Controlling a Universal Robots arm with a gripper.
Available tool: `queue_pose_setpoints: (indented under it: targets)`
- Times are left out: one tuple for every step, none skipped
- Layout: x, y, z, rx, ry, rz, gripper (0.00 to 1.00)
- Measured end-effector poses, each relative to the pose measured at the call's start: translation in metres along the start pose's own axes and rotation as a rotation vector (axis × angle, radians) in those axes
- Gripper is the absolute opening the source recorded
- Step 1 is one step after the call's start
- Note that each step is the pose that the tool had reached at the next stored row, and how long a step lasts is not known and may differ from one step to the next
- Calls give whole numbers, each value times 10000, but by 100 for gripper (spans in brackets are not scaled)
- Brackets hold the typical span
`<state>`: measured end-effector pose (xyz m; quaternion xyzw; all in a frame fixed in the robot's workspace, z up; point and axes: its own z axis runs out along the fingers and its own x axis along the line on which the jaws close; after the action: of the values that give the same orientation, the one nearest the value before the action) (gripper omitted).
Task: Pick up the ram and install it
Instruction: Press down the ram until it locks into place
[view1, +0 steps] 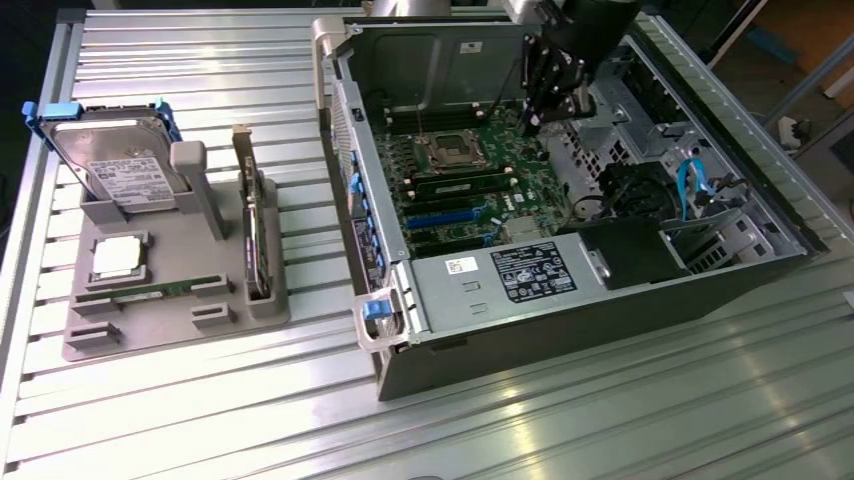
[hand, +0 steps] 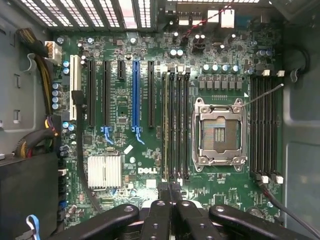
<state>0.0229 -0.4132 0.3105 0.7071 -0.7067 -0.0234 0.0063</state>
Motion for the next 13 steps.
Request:
queue_pose_setpoints:
  targets:
    - [1,-1,19,1,1,0,11]
    - [1,-2,41,2,0,-1,11]
    - [2,-3,60,2,1,-1,11]
    - [2,-3,78,2,1,0,11]
    - [3,-4,98,3,1,0,11]
    - [3,-5,116,3,1,0,11]
    - [3,-5,134,3,1,0,11]
    - [4,-6,152,4,2,0,11]
    - [4,-7,172,5,2,1,11]
    - [5,-8,190,5,1,2,11]
    - [5,-9,208,6,1,3,11]
    - [6,-9,226,7,1,4,11]
    - [6,-10,245,8,2,5,11]
